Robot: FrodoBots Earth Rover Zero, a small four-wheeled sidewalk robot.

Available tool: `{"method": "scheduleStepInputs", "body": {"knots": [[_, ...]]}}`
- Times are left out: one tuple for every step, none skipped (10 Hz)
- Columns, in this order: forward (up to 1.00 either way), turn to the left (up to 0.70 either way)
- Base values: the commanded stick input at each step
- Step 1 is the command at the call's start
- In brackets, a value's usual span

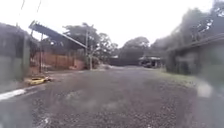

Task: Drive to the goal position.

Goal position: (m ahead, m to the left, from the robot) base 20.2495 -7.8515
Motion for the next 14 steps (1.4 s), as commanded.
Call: {"method": "scheduleStepInputs", "body": {"knots": [[0.70,-0.14],[0.70,-0.35],[0.70,-0.35],[0.70,-0.19],[0.70,-0.14],[0.70,-0.35],[0.70,-0.28],[0.70,-0.11],[0.70,0.00],[0.70,0.00],[0.70,0.00],[0.70,0.00],[0.70,0.00],[0.70,0.00]]}}
